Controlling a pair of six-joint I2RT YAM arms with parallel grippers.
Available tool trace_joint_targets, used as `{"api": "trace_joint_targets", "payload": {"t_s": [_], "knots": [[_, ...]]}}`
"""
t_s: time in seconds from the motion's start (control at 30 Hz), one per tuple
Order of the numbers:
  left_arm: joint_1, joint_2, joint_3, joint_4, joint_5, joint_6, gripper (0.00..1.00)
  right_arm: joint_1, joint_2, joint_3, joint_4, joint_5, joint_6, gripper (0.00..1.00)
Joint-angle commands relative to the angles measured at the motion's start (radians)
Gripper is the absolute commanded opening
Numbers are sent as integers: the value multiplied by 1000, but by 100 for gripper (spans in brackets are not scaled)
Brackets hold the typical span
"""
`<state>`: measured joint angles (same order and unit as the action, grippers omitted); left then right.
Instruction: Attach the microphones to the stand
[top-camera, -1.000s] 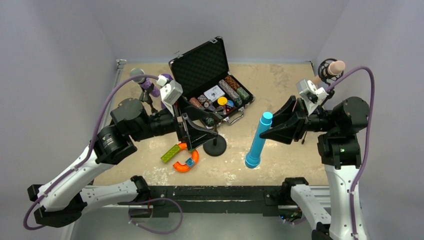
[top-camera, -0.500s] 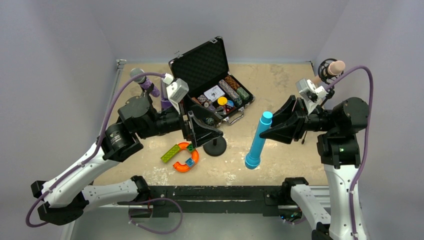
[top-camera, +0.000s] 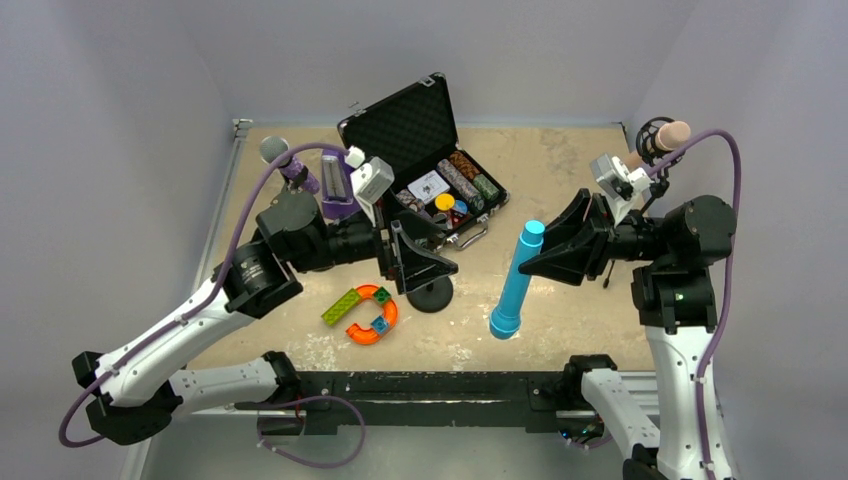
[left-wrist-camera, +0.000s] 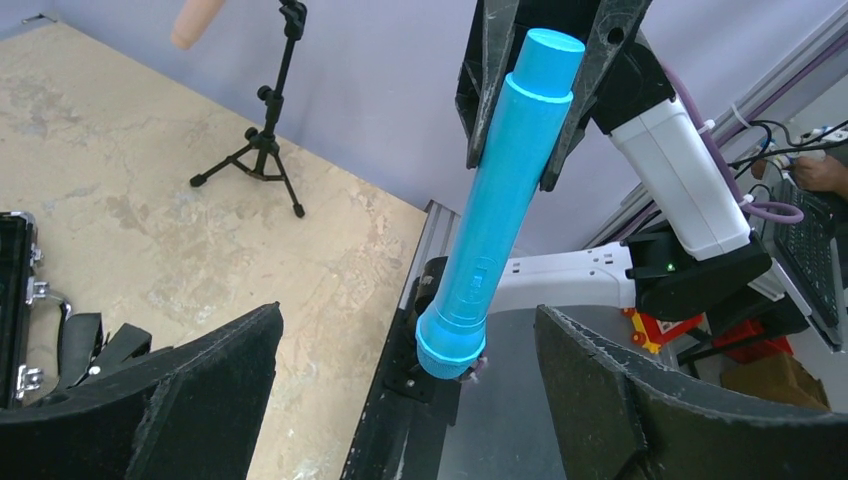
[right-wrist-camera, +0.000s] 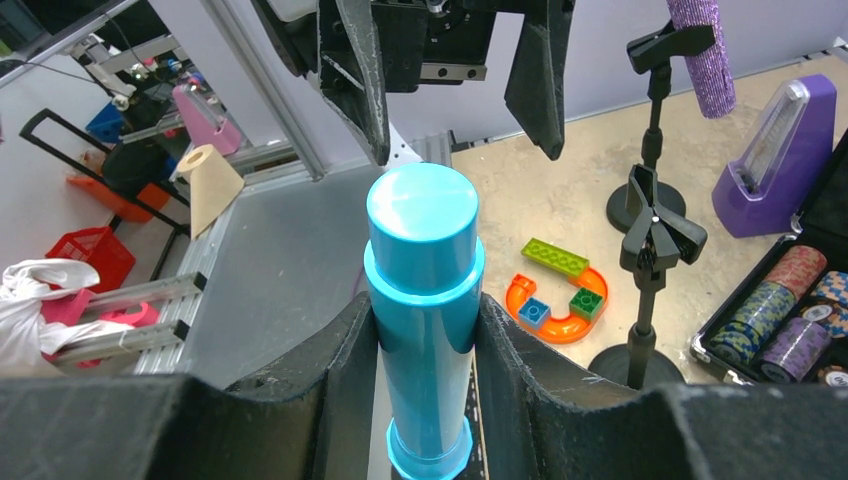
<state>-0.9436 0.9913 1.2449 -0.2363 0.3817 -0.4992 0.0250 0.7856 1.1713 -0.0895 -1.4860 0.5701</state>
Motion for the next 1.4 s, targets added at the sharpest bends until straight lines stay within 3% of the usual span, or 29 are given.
{"api": "trace_joint_targets", "payload": {"t_s": [0.0,0.53,0.93,1.2,1.37], "knots": [[0,31,-2,98,29,-27,100,-7,9,-4,50,-13,38,0],[6,261,115,275,106,-117,99,-22,36,2,139,-14,129,0],[6,267,-21,558,291,-234,99,-21,112,78,158,31,163,0],[-1,344,-14,636,296,-290,99,-22,179,68,405,91,411,0],[-20,384,23,569,251,-261,94,-21,207,40,521,146,531,0]]}}
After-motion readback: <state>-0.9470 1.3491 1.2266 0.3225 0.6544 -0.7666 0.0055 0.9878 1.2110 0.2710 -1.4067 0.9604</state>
